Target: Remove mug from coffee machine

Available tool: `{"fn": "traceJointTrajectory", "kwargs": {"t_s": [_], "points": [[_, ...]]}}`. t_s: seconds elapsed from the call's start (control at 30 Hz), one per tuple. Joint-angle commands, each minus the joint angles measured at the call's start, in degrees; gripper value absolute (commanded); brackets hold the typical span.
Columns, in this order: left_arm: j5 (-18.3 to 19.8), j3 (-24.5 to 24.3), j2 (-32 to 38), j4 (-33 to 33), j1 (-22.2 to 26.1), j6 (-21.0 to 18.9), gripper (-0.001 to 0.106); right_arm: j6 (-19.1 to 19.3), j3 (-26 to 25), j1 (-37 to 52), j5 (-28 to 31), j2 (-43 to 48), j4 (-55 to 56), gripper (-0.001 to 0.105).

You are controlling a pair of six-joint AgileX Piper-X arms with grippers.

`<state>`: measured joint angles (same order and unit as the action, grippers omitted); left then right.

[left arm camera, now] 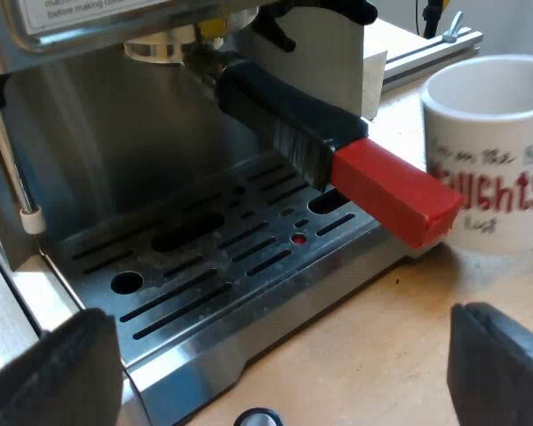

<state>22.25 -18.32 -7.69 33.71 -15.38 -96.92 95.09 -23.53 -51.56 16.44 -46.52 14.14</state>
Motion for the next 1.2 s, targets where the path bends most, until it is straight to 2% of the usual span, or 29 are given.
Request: {"fn": "traceJointTrajectory", "kwargs": {"t_s": [0.03, 0.37, 0.4, 0.47, 0.53, 0.57, 0.63, 0.67, 0.9, 0.97, 1.2], "points": [[0.62, -0.17, -0.01, -0.97, -0.32, -0.68, 0.077, -0.24, -0.82, -0.09, 1.87, 3.50, 1.04, 0.000], [1.36, -0.17, -0.01, -0.97, -0.32, -0.97, 0.077, -3.73, -0.82, -0.09, 4.82, 17.52, 14.67, 0.000], [1.36, -0.17, -0.01, -0.97, -0.32, -0.97, 0.077, -5.25, -0.82, -0.09, 6.52, 19.75, 17.06, 0.000], [1.56, -0.17, -0.01, -0.97, -0.32, -0.97, 0.077, -5.84, -0.82, -0.09, 7.67, 20.86, 17.96, 0.000], [3.10, -0.17, -0.01, -0.97, -0.32, -0.96, 0.077, -7.13, -0.82, -0.09, 12.37, 22.88, 19.46, 0.000], [8.15, -0.17, -0.01, -1.01, -0.32, -2.16, 0.077, -7.13, -0.82, -0.09, 13.97, 23.21, 19.54, 0.000], [9.65, -0.17, -0.01, -1.54, -1.41, -2.16, 0.077, -7.12, -0.82, -0.09, 18.77, 23.74, 19.52, 0.000], [9.77, -0.17, -0.01, -1.53, -2.43, -2.16, 0.077, -7.12, -0.82, -0.09, 20.81, 23.73, 19.52, 0.000], [10.99, -0.17, -0.01, -1.43, -8.31, -2.16, 0.077, -7.12, -0.66, 0.06, 24.56, 23.33, 19.34, 0.000], [10.99, -0.17, -0.01, -1.43, -9.44, -2.16, 0.077, -7.12, 0.80, 0.06, 27.02, 22.19, 16.17, 0.000], [10.99, -0.17, -0.01, -1.43, -9.67, -2.16, 0.077, -7.12, 5.26, 0.06, 29.56, 17.94, 4.91, 0.000]]}}
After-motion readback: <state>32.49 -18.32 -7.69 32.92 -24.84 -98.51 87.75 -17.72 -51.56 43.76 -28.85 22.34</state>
